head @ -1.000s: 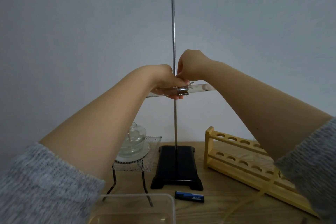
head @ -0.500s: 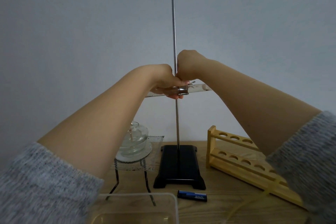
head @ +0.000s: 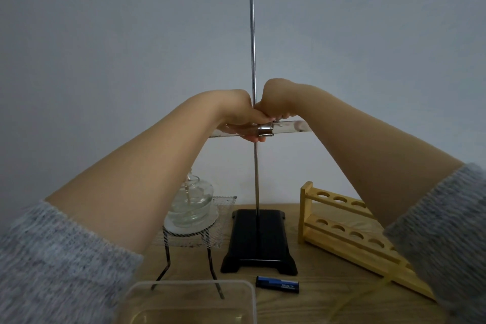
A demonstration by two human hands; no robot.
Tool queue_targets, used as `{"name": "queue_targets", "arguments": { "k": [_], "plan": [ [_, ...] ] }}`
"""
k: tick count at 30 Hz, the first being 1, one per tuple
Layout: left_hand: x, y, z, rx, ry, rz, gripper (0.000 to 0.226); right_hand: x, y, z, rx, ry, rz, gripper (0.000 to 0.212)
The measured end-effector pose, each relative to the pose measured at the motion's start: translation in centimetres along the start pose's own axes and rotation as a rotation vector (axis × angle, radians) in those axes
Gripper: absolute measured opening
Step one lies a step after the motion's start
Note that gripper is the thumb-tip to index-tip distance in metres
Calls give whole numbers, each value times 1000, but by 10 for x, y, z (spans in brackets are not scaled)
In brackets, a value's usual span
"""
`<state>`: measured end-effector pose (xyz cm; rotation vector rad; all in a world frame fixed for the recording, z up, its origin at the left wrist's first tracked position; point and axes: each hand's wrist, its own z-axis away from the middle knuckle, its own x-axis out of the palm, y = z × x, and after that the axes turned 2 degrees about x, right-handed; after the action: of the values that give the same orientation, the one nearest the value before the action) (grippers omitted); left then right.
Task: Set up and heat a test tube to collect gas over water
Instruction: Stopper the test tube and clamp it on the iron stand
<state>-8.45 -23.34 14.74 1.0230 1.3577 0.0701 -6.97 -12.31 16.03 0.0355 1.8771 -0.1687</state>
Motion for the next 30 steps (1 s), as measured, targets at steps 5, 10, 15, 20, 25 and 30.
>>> {"name": "queue_targets", "arguments": {
  "k": [5, 10, 15, 20, 25, 30],
  "plan": [
    [-1, -1, 3, 15, 24, -24, 42, 2, -3, 0, 63, -105, -160, 31],
    [-1, -1, 2, 17, 10, -30, 44, -11, 19, 3, -21, -89, -334, 22],
    [-2, -2, -3, 3, -6, -17, 45, -14, 42, 4, -151, -290, -559, 18],
    [-1, -4, -6, 13, -8, 1, 47, -2, 45, 0, -164, -221, -550, 8],
    [0, -4, -6, 22, -1, 33, 46, 8, 28, -5, -130, 107, -354, 30],
    [1, 0, -1, 33, 3, 30, 40, 3, 23, -6, -106, 55, -357, 32]
  ]
}}
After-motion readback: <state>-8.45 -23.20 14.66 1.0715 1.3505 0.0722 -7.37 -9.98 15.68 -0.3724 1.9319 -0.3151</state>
